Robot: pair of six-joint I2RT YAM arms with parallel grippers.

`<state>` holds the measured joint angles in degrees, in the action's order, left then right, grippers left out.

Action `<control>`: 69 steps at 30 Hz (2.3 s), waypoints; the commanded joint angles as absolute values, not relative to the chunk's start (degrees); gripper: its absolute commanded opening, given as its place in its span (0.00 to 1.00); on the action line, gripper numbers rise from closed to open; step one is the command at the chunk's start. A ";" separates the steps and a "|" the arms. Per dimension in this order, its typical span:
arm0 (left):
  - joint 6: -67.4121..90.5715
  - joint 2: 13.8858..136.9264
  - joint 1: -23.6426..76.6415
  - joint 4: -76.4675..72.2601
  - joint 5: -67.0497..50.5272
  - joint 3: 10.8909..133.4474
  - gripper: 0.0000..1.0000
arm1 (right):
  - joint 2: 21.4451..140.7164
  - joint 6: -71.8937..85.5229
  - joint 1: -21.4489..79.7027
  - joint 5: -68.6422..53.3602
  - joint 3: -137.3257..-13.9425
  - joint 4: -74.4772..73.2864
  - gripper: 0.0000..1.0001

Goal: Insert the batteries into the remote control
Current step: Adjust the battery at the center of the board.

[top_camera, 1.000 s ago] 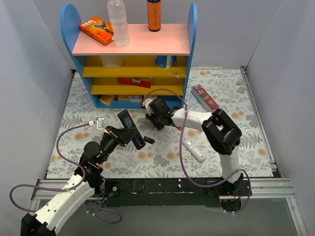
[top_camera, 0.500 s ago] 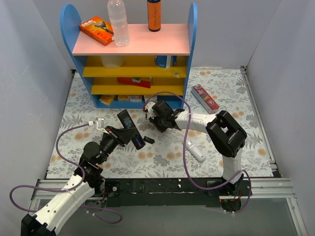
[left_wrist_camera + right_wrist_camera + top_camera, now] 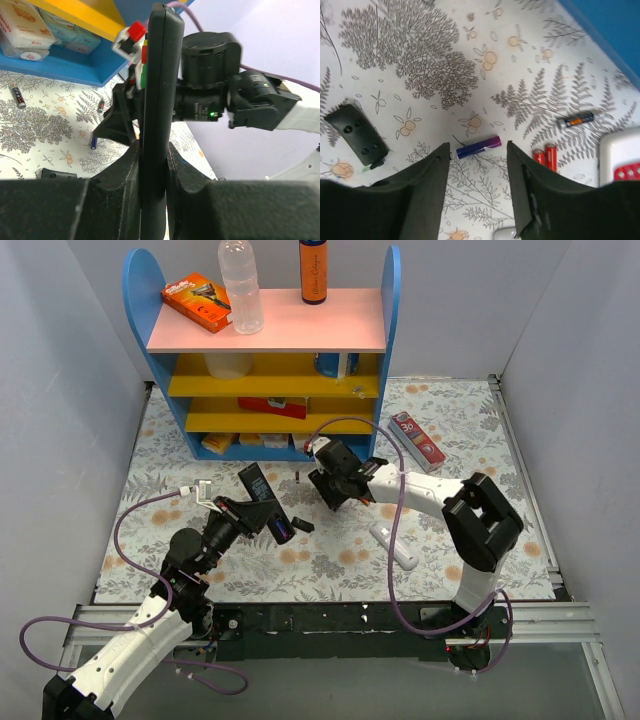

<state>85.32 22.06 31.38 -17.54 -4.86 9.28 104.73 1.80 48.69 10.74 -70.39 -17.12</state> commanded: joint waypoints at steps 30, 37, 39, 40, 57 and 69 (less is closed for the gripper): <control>87.10 21.01 31.64 -16.52 -3.61 11.08 0.00 | 104.59 45.97 48.08 19.95 -63.37 -10.37 0.46; 87.36 20.66 31.55 -16.35 -3.69 10.99 0.00 | 104.42 46.58 48.16 23.20 -66.00 -13.18 0.48; 87.36 20.48 31.64 -16.17 -3.69 11.07 0.00 | 103.62 45.10 48.16 24.34 -66.44 -13.01 0.48; 87.36 20.48 31.55 -16.08 -3.78 11.07 0.00 | 103.62 43.52 48.25 24.78 -66.79 -12.75 0.48; 87.36 19.60 31.55 -14.42 -3.69 11.51 0.00 | 112.76 25.05 48.78 17.23 -76.11 -10.19 0.33; 87.28 19.34 31.64 -14.59 -3.60 11.60 0.00 | 111.01 20.75 48.95 10.46 -74.53 -16.61 0.33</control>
<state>87.42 19.75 31.38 -13.72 -3.88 9.28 112.92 23.27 48.49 14.13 -74.26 -12.14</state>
